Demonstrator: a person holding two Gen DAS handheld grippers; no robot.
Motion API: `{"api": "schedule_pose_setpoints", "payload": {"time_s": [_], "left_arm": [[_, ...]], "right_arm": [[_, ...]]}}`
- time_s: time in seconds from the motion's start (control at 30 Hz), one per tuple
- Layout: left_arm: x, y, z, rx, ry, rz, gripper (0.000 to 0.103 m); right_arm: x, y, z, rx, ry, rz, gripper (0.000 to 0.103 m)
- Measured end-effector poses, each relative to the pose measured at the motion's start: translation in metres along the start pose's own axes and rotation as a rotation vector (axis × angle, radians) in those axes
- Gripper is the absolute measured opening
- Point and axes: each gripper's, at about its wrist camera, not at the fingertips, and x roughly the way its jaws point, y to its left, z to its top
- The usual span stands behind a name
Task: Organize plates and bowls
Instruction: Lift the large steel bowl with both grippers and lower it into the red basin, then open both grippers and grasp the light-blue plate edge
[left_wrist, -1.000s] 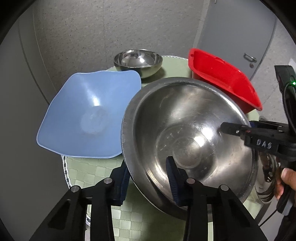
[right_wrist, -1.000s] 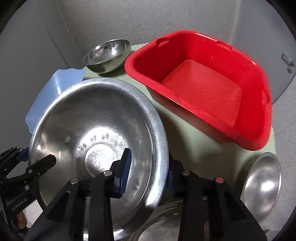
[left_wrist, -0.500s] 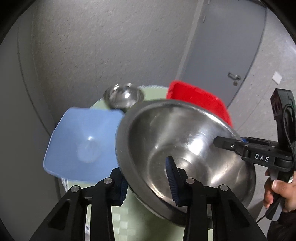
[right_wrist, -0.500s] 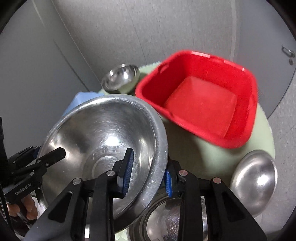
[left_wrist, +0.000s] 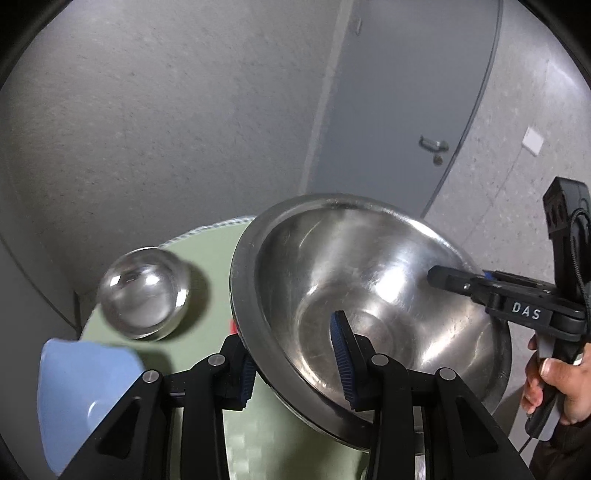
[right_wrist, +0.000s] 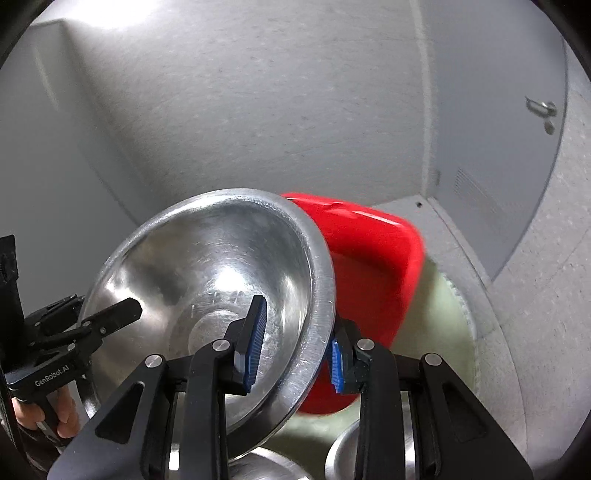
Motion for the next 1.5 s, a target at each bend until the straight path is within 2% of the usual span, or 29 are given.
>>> {"api": "schedule_pose_setpoints", "payload": {"time_s": [0.1,0.23,0.4,0.57,0.63,0.67,0.83,0.93,0.97,1.0,1.07,1.17,1.27,1.4,1.5], "left_arm": [[0.030,0.000,0.005,0.025,0.022,0.001,0.033],[0.066,0.004,0.001,0.027,0.098,0.003,0.033],[0.088,0.008,-0.004,0.044,0.144,0.011,0.034],[0.106,0.008,-0.002,0.033,0.180,0.012,0.047],[0.108,0.005,0.002,0.027,0.192,0.021,0.064],[0.101,0.000,0.009,0.026,0.189,0.024,0.068],[0.088,-0.006,0.008,0.061,0.187,0.000,0.080],[0.071,-0.010,0.008,0.084,0.158,-0.004,0.090],[0.066,-0.007,0.007,0.085,0.152,-0.010,0.093],[0.060,-0.006,0.006,0.086,0.145,-0.023,0.093],[0.047,-0.001,0.004,0.096,0.131,-0.046,0.093],[0.023,0.020,-0.002,0.138,0.096,-0.066,0.094],[-0.003,0.047,-0.008,0.164,0.048,-0.056,0.097],[-0.035,0.105,-0.023,0.184,-0.012,-0.010,0.099],[-0.050,0.151,-0.038,0.172,-0.024,0.030,0.099]], "right_arm": [[0.024,-0.021,0.008,0.039,0.017,-0.026,0.030],[0.041,-0.038,0.007,0.068,0.052,-0.036,0.030],[0.053,-0.035,0.002,0.049,0.073,-0.088,0.030],[0.052,-0.021,0.000,0.023,0.087,-0.135,0.033],[0.053,-0.020,0.000,0.024,0.099,-0.145,0.033],[0.052,-0.020,0.000,0.028,0.104,-0.145,0.034],[0.043,-0.020,-0.005,0.063,0.097,-0.154,0.039],[0.034,-0.016,-0.010,0.078,0.076,-0.193,0.047],[0.032,-0.016,-0.012,0.082,0.067,-0.219,0.061],[0.027,-0.014,-0.014,0.088,0.054,-0.242,0.069],[0.015,-0.009,-0.017,0.111,0.030,-0.277,0.070],[-0.002,0.013,-0.027,0.139,-0.012,-0.319,0.070],[-0.011,0.053,-0.040,0.149,-0.048,-0.329,0.070],[-0.006,0.120,-0.062,0.165,-0.101,-0.309,0.074],[0.006,0.170,-0.075,0.158,-0.111,-0.280,0.075]]}}
